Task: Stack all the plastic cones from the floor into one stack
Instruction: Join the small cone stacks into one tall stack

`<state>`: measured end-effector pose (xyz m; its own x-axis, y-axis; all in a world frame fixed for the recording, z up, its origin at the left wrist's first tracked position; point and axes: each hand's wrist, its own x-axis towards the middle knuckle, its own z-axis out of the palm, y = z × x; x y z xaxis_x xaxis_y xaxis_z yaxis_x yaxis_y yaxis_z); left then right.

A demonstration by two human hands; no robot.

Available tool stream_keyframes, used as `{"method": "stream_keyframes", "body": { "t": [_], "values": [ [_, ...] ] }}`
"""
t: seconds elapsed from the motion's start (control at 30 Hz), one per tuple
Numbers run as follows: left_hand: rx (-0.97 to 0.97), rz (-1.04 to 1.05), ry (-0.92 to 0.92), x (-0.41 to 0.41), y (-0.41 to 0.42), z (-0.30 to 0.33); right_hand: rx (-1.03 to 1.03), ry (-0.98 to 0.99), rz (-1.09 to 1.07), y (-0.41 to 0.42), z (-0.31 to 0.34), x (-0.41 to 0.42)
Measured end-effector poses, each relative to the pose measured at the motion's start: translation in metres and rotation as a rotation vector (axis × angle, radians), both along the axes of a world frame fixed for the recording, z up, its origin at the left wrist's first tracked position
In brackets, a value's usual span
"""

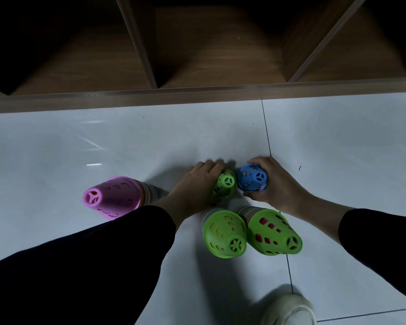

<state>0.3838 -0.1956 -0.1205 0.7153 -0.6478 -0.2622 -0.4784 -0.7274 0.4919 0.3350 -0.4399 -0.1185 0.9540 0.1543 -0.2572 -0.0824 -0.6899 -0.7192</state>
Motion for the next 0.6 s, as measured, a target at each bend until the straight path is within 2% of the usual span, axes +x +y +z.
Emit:
{"method": "stream_keyframes", "body": {
  "t": [0.13, 0.23, 0.47, 0.6],
  "values": [
    [0.041, 0.010, -0.016, 0.000, -0.004, 0.000, 0.201, 0.056, -0.190, 0.000, 0.002, 0.006],
    [-0.017, 0.016, 0.020, 0.000, -0.006, 0.002, 0.326, 0.077, -0.318, 0.001, 0.008, 0.010],
    [-0.132, 0.220, 0.229, 0.009, -0.012, 0.005, 0.543, 0.066, -0.433, 0.013, 0.042, 0.021],
    [-0.113, 0.319, 0.245, 0.005, -0.014, 0.007, 0.619, 0.037, -0.455, 0.015, 0.065, 0.027]
  ]
}}
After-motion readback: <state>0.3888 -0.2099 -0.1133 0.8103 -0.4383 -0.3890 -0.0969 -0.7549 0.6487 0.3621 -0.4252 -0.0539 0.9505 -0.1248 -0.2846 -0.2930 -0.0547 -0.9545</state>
